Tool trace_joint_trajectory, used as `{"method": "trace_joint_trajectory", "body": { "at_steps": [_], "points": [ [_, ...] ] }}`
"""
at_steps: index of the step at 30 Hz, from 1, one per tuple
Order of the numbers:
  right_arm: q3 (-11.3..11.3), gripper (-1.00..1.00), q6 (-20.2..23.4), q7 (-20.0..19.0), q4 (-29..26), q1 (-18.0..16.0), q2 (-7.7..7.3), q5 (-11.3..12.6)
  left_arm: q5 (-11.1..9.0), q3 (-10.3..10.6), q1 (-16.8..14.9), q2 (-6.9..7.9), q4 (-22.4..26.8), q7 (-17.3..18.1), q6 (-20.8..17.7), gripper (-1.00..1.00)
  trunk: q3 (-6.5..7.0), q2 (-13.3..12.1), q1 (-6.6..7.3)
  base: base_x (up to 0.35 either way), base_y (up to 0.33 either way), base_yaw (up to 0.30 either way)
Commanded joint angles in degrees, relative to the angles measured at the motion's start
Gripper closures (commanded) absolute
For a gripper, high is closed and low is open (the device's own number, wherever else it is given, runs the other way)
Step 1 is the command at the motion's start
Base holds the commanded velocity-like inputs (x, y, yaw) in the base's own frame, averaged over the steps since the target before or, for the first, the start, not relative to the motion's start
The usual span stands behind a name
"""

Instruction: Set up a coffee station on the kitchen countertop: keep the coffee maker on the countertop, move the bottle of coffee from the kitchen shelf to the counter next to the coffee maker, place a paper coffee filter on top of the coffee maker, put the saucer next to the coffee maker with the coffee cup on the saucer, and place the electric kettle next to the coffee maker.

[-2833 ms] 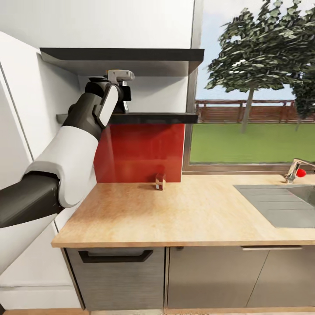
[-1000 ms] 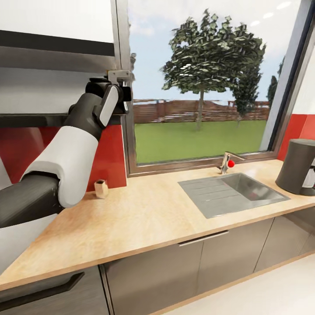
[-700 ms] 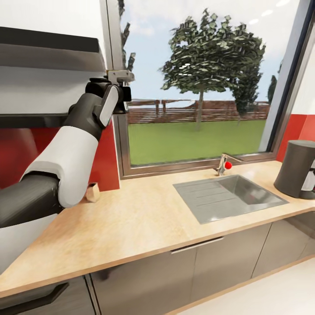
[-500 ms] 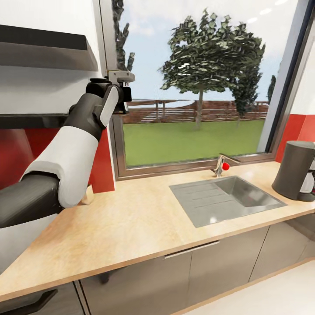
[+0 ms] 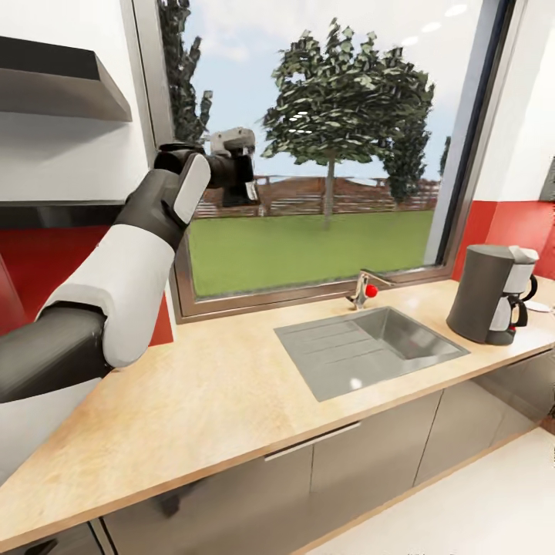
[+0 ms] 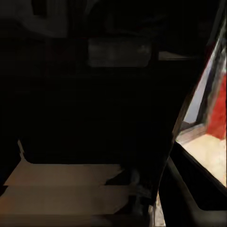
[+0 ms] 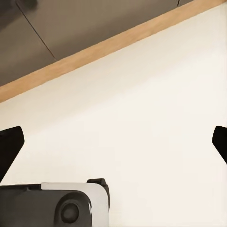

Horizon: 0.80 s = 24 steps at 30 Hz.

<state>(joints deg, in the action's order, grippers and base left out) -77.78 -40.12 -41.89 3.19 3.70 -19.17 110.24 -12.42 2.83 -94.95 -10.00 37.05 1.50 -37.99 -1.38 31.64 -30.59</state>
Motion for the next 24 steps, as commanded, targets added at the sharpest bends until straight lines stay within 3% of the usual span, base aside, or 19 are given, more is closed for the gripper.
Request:
{"method": "trace_joint_trajectory", "body": {
  "at_steps": [1,2,3,5,9,10,11,13,16,19,24],
  "points": [
    [-0.4,-1.0,0.0,-0.4,0.1,0.0,0.01,0.6,0.7,0.0,0.1,0.0,0.0,2.2,-0.3,1.0,-0.1,0.1,-0.03,0.001,-0.002,-0.077],
    [-0.4,-1.0,0.0,-0.4,0.1,0.0,0.01,0.6,0.4,0.1,0.7,0.0,0.0,6.5,-0.2,1.0,-0.1,0.1,-0.03,0.001,-0.001,-0.049],
    [-0.4,-1.0,0.0,-0.4,0.1,0.0,0.0,0.6,0.1,1.1,3.0,0.0,0.3,15.0,-0.1,1.0,-0.1,0.1,-0.03,0.0,0.0,-0.02],
    [-0.3,-1.0,0.0,-0.4,0.1,0.0,0.01,0.6,-0.1,4.6,6.1,0.0,1.3,19.6,1.9,1.0,-0.1,0.1,-0.03,0.0,0.0,-0.011],
    [-0.3,-1.0,0.0,-0.4,0.1,0.0,-0.04,0.6,-0.2,9.8,13.6,0.0,4.7,22.5,10.5,1.0,-0.1,0.1,-0.03,0.0,0.0,-0.004],
    [-0.3,-1.0,0.0,-0.4,0.1,0.0,-0.03,0.6,-0.2,10.2,14.7,0.0,5.2,22.7,11.2,1.0,-0.1,0.1,-0.03,0.0,0.0,-0.001],
    [-0.3,-1.0,0.0,-0.4,0.1,0.0,-0.02,0.6,-0.2,10.8,19.4,0.0,8.8,24.6,12.9,1.0,-0.1,0.1,-0.03,0.0,0.0,0.0],
    [-0.3,-1.0,0.0,-0.4,0.1,0.0,-0.04,0.6,-0.2,11.0,22.2,0.0,11.4,26.2,13.3,1.0,-0.1,0.1,-0.03,0.0,0.0,0.0],
    [-0.3,-1.0,0.0,-0.4,0.1,0.0,0.0,0.6,-0.2,11.2,29.9,0.49,21.7,30.4,13.7,1.0,-0.1,0.1,-0.03,0.0,0.0,0.0],
    [-0.3,-1.0,0.0,-0.4,0.1,0.0,0.05,0.6,-0.2,11.3,33.1,1.41,27.5,31.7,13.7,1.0,-0.1,0.1,-0.03,0.0,0.0,0.0],
    [-0.4,-1.0,0.0,-0.4,0.1,0.0,0.06,0.6,-0.3,11.3,34.5,1.81,29.9,32.3,13.6,1.0,-0.1,0.1,-0.03,0.0,0.0,0.0]
  ]
}}
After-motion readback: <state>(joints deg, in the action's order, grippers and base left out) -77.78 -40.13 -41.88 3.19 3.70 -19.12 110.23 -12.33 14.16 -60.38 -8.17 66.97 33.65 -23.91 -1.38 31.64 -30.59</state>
